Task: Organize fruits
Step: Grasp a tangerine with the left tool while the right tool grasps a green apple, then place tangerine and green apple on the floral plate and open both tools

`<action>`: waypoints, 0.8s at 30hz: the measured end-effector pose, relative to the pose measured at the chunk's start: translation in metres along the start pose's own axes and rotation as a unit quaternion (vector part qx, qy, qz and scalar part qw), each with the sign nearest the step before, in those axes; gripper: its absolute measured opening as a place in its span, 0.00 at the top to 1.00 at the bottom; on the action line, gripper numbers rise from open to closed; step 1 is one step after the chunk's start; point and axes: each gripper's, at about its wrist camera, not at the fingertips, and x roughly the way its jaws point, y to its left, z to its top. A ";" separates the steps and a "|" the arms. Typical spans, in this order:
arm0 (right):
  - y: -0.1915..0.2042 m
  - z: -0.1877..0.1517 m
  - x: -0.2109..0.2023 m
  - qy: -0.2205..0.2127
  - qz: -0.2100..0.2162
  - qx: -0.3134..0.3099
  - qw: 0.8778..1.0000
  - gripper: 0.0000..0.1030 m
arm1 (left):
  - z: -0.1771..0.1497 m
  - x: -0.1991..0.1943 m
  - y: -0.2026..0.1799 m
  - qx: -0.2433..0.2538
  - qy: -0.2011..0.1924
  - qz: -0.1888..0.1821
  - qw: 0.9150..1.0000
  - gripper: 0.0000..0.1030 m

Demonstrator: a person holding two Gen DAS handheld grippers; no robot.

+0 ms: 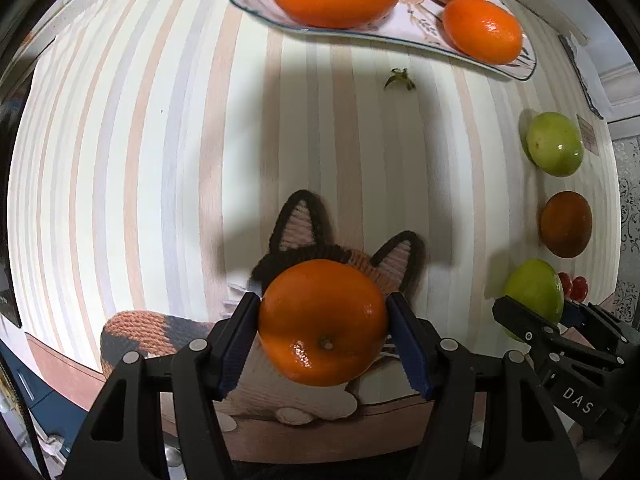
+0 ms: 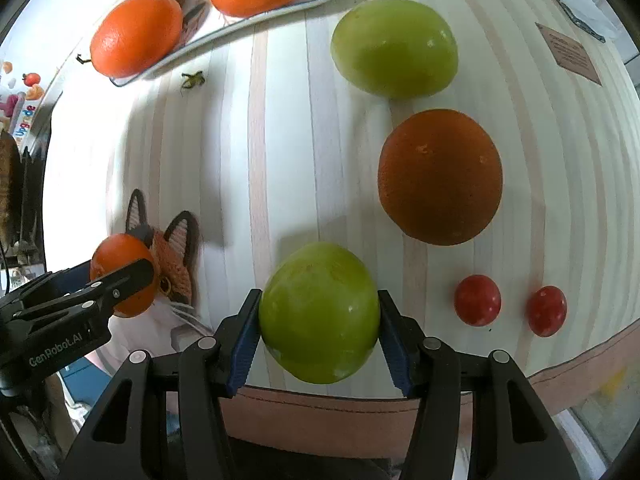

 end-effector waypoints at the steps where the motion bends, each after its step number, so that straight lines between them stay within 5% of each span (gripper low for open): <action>1: 0.001 -0.001 -0.003 -0.006 0.001 0.000 1.000 0.44 | 0.005 -0.007 0.000 0.003 -0.003 0.000 1.000 0.40; 9: 0.006 0.014 -0.057 -0.062 0.041 -0.001 0.997 0.44 | 0.036 -0.081 -0.024 0.031 -0.062 -0.045 0.997 0.40; 15: -0.013 0.081 -0.106 -0.111 0.062 0.014 0.992 0.44 | 0.118 -0.144 -0.048 0.045 -0.097 -0.089 0.990 0.40; 19: -0.025 0.146 -0.105 -0.116 0.056 0.025 0.991 0.44 | 0.184 -0.134 -0.053 0.047 -0.091 -0.066 0.993 0.40; 24: -0.033 0.205 -0.083 -0.095 0.048 0.035 0.994 0.44 | 0.247 -0.096 -0.054 0.043 -0.037 -0.049 0.997 0.39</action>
